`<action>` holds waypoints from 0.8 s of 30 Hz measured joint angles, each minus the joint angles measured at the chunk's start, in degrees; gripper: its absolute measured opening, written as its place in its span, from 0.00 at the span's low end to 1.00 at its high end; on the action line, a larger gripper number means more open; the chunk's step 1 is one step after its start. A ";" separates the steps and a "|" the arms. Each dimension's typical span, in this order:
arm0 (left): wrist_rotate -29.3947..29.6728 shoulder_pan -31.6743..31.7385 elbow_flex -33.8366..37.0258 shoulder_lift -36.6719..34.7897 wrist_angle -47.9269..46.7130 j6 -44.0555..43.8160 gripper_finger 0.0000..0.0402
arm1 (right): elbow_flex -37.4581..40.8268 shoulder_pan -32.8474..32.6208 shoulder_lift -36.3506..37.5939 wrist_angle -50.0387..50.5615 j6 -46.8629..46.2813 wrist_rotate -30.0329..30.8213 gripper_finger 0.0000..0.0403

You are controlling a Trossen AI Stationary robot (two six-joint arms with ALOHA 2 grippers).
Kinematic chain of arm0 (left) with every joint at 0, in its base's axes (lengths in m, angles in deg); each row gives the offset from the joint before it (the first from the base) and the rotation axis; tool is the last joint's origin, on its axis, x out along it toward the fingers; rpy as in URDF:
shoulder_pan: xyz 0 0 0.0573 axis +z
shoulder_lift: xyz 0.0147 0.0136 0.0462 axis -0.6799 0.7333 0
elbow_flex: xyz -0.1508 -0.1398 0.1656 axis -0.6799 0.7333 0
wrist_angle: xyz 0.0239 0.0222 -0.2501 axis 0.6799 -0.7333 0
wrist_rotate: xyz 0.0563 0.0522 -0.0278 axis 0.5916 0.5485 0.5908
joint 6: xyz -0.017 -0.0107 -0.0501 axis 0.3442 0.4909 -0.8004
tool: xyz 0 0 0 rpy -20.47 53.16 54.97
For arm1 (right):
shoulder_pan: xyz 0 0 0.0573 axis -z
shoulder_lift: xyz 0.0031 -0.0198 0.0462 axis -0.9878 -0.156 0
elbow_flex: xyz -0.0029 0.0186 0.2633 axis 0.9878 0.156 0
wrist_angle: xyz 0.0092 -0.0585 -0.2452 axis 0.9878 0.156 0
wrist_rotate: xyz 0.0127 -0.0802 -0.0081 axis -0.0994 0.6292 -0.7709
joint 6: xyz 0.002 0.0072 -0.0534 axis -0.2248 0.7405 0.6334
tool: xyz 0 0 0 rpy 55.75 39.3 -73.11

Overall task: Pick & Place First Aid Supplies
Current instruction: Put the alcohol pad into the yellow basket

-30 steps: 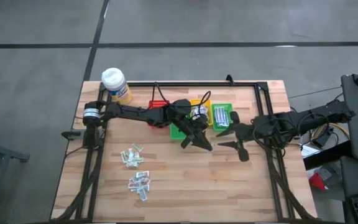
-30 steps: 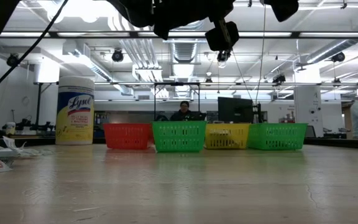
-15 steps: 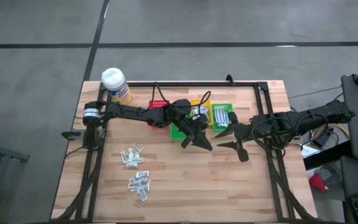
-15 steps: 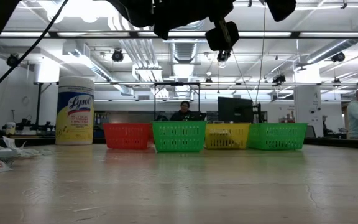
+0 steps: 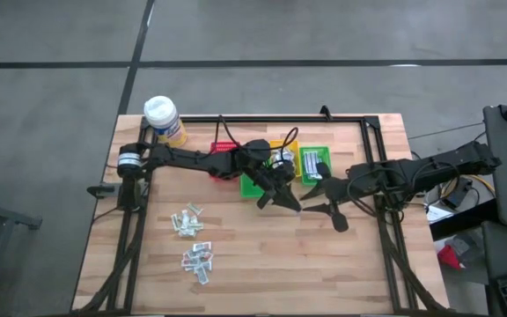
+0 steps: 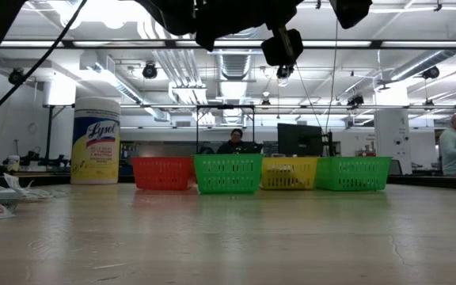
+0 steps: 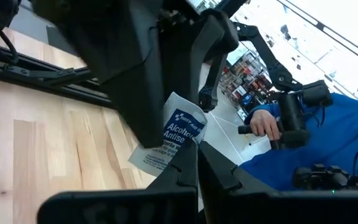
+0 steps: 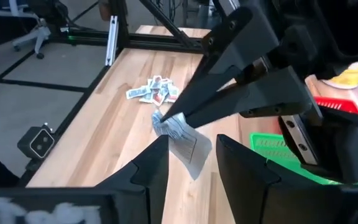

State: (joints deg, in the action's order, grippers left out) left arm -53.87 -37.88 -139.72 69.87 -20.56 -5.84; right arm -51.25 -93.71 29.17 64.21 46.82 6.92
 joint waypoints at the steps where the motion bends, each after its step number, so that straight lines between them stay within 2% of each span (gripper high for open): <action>1: 0.03 0.02 0.00 0.00 -0.06 0.00 0.00 | -0.25 0.00 0.10 -0.01 0.00 -0.17 0.31; 16: -0.20 0.11 0.02 0.00 -0.23 0.02 0.00 | -1.63 0.00 0.35 1.07 -0.47 -2.37 0.10; 24: 0.05 0.13 0.03 0.00 -0.28 -0.05 0.00 | -1.63 0.00 0.39 3.55 -0.50 -2.49 0.04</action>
State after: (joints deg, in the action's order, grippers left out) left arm -53.82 -37.75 -139.70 69.87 -20.83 -5.89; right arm -52.87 -93.71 29.56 67.76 46.32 4.42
